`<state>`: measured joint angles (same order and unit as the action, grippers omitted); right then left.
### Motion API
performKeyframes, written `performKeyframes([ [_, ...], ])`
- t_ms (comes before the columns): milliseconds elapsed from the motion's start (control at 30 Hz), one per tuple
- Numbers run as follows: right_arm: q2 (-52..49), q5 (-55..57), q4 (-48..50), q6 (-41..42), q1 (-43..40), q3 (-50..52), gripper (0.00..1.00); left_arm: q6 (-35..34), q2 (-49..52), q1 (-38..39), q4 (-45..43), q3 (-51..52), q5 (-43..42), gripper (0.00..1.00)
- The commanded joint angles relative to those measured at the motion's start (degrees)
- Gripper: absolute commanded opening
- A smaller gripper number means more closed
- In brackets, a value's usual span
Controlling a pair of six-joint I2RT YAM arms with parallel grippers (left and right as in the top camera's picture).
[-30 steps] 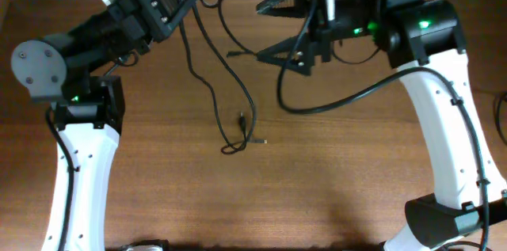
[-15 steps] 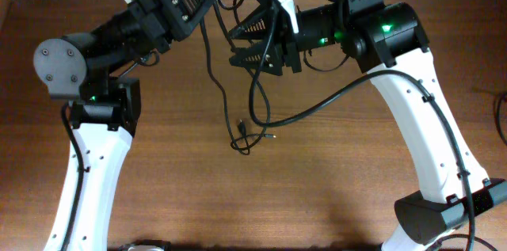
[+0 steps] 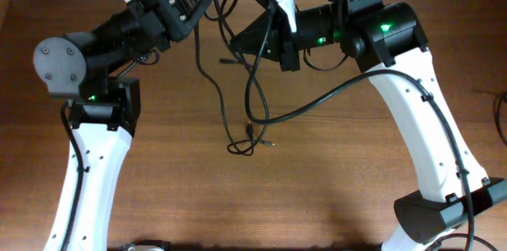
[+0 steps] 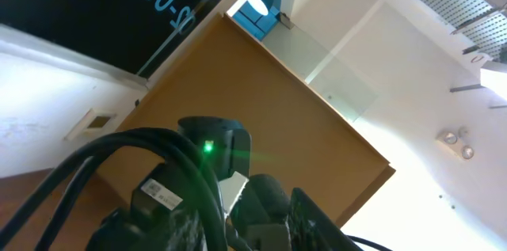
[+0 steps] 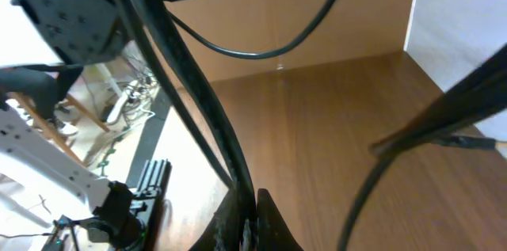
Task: Untangle cables
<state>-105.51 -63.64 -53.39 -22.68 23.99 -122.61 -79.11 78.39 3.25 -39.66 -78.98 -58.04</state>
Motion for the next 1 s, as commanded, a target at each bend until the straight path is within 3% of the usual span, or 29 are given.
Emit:
performKeyframes([
  [0,-0.7,2.8,0.0,0.0,-2.2,-0.1,0.04,0.9,-0.5,-1.3,-0.2,-1.3,-2.2,0.34],
  [433,-0.7,2.4,-6.7,0.6,-21.4,-0.1,0.04,0.9,-0.5,-4.2,-0.1,-1.3,-6.3,0.29],
  [733,-0.7,2.2,-8.6,0.6,-40.7,-0.1,0.04,0.9,-0.5,-4.8,-0.1,-1.3,-11.9,0.25],
  [800,-0.7,2.2,-11.0,0.6,-44.6,-0.1,0.04,0.9,-0.5,-8.2,-0.1,-1.3,-12.8,0.22],
  [967,-0.7,2.1,-12.4,0.5,-52.4,-0.1,0.04,-3.9,-0.5,-25.7,-0.1,-1.3,-13.5,0.18],
])
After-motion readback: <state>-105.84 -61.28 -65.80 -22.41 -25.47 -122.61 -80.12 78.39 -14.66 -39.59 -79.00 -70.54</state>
